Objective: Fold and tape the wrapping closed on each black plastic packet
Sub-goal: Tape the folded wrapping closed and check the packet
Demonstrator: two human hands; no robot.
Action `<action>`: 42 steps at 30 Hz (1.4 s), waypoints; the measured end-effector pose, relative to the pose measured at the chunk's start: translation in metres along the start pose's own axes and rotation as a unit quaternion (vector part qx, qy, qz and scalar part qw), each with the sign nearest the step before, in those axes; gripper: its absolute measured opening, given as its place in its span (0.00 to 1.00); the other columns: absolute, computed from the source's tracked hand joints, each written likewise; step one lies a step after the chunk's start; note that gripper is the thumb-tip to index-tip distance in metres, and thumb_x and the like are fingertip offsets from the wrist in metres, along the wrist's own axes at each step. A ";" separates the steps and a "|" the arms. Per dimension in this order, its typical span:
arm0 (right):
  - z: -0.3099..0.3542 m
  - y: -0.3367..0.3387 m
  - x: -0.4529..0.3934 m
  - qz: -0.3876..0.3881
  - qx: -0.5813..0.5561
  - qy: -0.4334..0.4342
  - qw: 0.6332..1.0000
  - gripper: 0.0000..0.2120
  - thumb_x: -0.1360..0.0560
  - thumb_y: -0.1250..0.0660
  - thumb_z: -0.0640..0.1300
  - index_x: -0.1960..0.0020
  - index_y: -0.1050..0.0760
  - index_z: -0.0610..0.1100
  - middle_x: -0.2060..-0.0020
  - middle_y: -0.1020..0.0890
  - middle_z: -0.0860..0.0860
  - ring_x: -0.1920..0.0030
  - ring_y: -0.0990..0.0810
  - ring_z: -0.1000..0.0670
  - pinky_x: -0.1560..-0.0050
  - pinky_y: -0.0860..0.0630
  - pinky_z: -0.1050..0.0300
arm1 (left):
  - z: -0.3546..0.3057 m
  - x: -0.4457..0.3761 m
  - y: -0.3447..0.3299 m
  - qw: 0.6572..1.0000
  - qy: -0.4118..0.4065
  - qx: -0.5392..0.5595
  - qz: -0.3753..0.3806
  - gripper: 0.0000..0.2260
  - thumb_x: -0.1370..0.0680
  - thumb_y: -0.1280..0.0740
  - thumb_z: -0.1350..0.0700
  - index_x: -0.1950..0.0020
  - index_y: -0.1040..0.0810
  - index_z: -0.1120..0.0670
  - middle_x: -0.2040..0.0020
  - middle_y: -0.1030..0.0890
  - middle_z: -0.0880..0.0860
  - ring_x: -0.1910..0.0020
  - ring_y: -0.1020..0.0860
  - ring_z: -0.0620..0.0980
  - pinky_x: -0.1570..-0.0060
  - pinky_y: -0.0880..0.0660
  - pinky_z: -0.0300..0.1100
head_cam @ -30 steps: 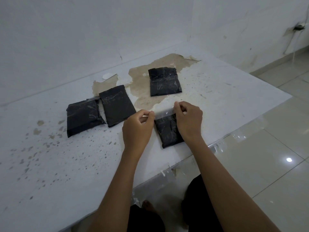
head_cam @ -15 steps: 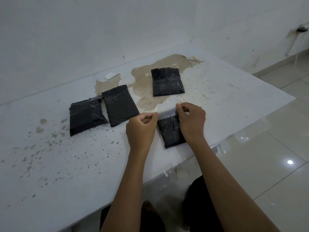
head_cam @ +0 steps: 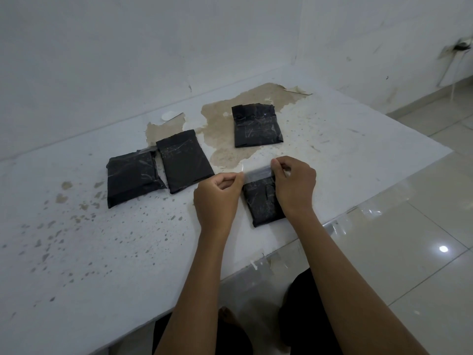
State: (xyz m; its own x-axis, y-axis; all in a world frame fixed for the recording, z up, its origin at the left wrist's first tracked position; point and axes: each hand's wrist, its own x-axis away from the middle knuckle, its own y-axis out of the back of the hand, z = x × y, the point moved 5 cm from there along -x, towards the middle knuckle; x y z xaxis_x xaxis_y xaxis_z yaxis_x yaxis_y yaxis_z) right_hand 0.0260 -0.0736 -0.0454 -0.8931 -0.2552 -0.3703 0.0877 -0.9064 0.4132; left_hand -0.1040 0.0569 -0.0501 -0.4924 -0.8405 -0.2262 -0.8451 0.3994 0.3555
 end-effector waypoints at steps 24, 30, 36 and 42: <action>-0.006 -0.003 -0.006 0.025 0.004 -0.011 1.000 0.08 0.20 0.33 0.42 0.53 0.16 0.42 0.62 0.18 0.54 0.60 0.23 0.54 0.58 0.36 0.78 | 0.007 -0.014 0.003 0.995 0.062 0.033 0.073 0.04 0.25 0.23 0.52 0.53 0.11 0.51 0.59 0.13 0.43 0.57 0.16 0.37 0.55 0.24 0.28; -0.003 -0.003 -0.006 0.023 0.013 0.001 1.000 0.08 0.20 0.32 0.41 0.50 0.15 0.40 0.58 0.14 0.49 0.60 0.24 0.55 0.58 0.36 0.80 | 0.008 -0.012 0.003 0.996 0.051 0.023 0.064 0.03 0.25 0.23 0.52 0.54 0.12 0.50 0.62 0.13 0.44 0.61 0.17 0.37 0.61 0.25 0.25; -0.004 -0.004 -0.005 0.014 0.023 0.002 1.000 0.08 0.20 0.33 0.41 0.51 0.16 0.41 0.58 0.15 0.48 0.60 0.24 0.53 0.59 0.36 0.79 | 0.007 -0.008 0.003 0.998 0.019 0.001 0.055 0.05 0.24 0.24 0.51 0.52 0.12 0.51 0.60 0.13 0.43 0.59 0.16 0.36 0.58 0.23 0.28; -0.003 -0.004 -0.004 0.008 0.035 0.003 0.999 0.07 0.20 0.33 0.40 0.52 0.16 0.40 0.59 0.15 0.48 0.60 0.23 0.51 0.61 0.35 0.76 | 0.005 -0.006 0.001 0.999 0.002 -0.020 0.031 0.04 0.24 0.24 0.50 0.53 0.12 0.50 0.60 0.14 0.41 0.59 0.17 0.35 0.58 0.22 0.30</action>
State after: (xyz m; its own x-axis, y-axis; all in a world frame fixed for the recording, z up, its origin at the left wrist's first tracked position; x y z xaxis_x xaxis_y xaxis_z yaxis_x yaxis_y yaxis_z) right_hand 0.0300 -0.0700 -0.0482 -0.8895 -0.2711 -0.3679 0.0703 -0.8767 0.4759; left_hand -0.1032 0.0637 -0.0527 -0.5425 -0.8163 -0.1983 -0.8038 0.4358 0.4049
